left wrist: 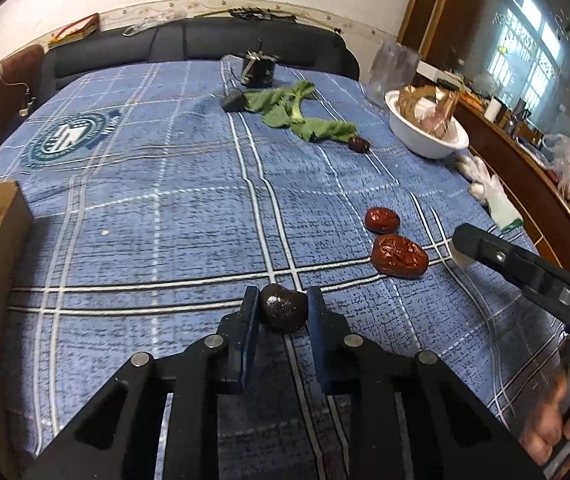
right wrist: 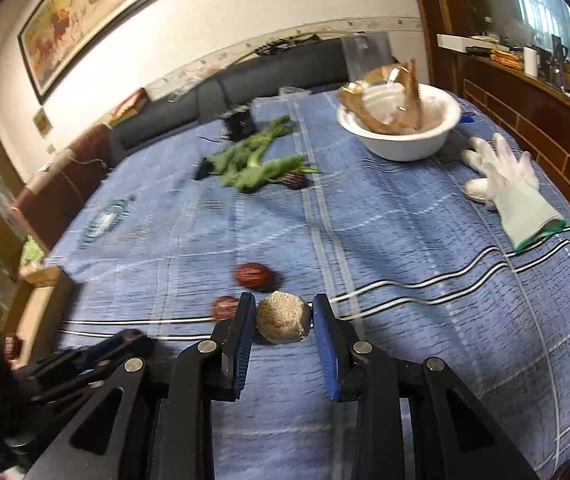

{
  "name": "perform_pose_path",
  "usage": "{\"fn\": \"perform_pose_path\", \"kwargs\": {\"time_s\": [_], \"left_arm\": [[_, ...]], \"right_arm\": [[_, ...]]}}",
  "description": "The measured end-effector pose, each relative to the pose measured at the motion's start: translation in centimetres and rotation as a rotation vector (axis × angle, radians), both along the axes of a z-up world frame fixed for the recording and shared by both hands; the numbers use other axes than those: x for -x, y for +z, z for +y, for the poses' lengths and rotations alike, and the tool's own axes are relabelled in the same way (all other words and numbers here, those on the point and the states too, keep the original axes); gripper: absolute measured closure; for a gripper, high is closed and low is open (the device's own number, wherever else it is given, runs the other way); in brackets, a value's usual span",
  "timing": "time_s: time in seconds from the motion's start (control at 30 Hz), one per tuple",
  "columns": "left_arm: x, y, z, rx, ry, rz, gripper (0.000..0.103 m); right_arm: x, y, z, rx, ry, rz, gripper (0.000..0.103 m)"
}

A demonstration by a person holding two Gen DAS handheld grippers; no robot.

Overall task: Organize fruits
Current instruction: 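Grasp the black round fruit with the left gripper while the right grasps the beige ball, then carry the black fruit and beige ball into the box and open both grippers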

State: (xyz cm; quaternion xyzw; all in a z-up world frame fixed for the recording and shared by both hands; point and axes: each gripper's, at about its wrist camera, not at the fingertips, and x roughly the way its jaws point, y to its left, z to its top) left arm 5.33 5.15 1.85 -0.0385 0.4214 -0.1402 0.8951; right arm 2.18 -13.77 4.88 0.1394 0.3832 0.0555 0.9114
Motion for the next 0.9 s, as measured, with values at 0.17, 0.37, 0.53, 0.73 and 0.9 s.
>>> {"fn": "perform_pose_path", "kwargs": {"time_s": [0.17, 0.37, 0.53, 0.73, 0.9], "left_arm": [[2.6, 1.9, 2.4, 0.049, 0.018, -0.011, 0.081], [5.2, 4.3, 8.2, 0.067, 0.082, -0.020, 0.081], [5.8, 6.0, 15.1, 0.039, 0.194, -0.026, 0.080], [5.9, 5.8, 22.4, -0.048, 0.338, 0.022, 0.080], [6.3, 4.8, 25.9, -0.054, 0.393, 0.047, 0.080]], "right_arm": [[1.7, 2.1, 2.1, -0.095, 0.085, -0.004, 0.071], [3.0, 3.8, 7.2, -0.207, 0.242, 0.007, 0.071], [3.5, 3.6, 11.7, -0.316, 0.369, 0.052, 0.070], [3.3, 4.0, 18.6, -0.323, 0.486, 0.080, 0.070], [2.6, 4.4, 25.1, -0.231, 0.564, 0.075, 0.070]]}}
